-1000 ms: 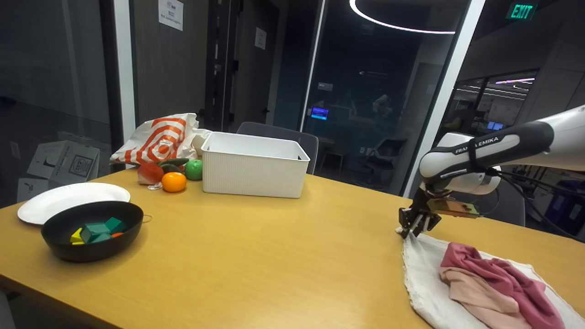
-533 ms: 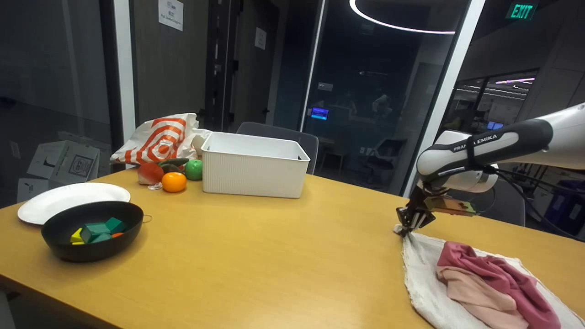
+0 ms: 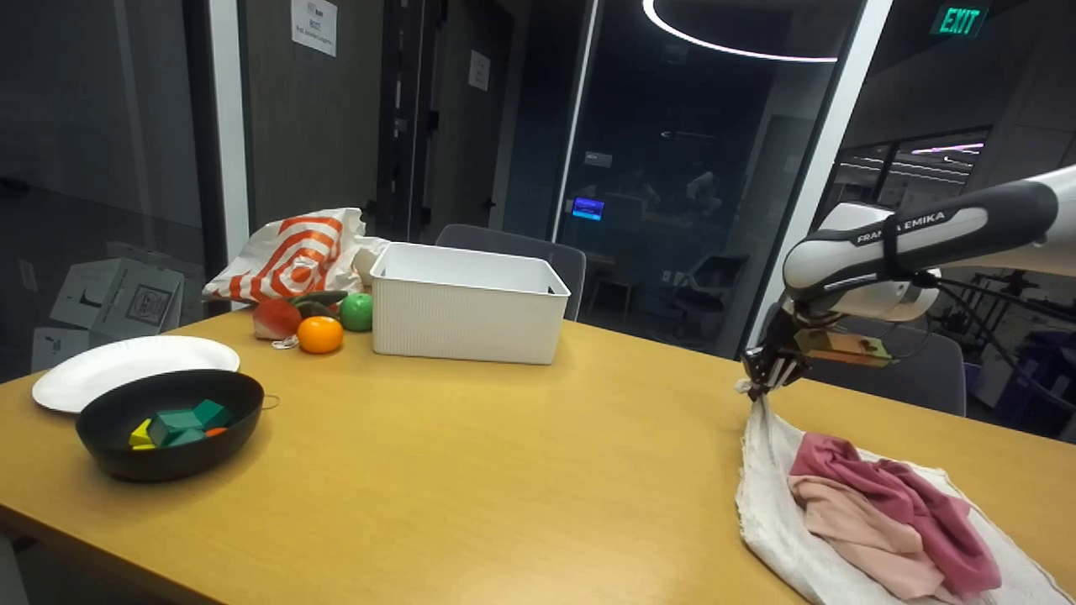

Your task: Put the shirts on the white towel and then cover the shirts with the towel

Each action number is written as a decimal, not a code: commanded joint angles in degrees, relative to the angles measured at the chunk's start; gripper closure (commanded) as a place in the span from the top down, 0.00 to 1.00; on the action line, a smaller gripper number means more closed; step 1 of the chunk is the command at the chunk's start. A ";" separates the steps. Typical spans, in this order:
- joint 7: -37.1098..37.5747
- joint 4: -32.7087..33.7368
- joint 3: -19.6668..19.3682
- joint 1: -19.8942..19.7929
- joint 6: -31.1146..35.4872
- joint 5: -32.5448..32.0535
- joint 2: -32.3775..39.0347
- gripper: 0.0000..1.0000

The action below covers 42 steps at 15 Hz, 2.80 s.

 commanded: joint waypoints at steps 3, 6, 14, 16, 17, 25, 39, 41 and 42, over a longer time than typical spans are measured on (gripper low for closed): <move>2.64 -4.56 -3.11 0.49 -1.68 -3.66 -9.74 0.05; 6.08 -6.78 -4.97 0.77 -4.31 -7.08 -14.17 0.05; 15.29 -14.64 -5.52 0.13 -17.64 -13.48 -29.31 0.05; 16.56 -16.00 -5.13 -0.29 -22.95 -14.77 -32.23 0.05; 16.74 -16.48 -4.93 -0.51 -26.22 -15.46 -33.31 0.05; 10.98 -20.48 -4.24 -0.90 -44.81 -16.72 -32.97 0.05; 6.56 -30.36 -4.14 -1.18 -48.96 -12.50 -24.50 0.04; 9.64 -33.53 -4.14 -1.18 -44.69 -11.20 -23.97 0.05; 11.20 -35.21 -4.21 -1.22 -42.10 -10.55 -23.76 0.05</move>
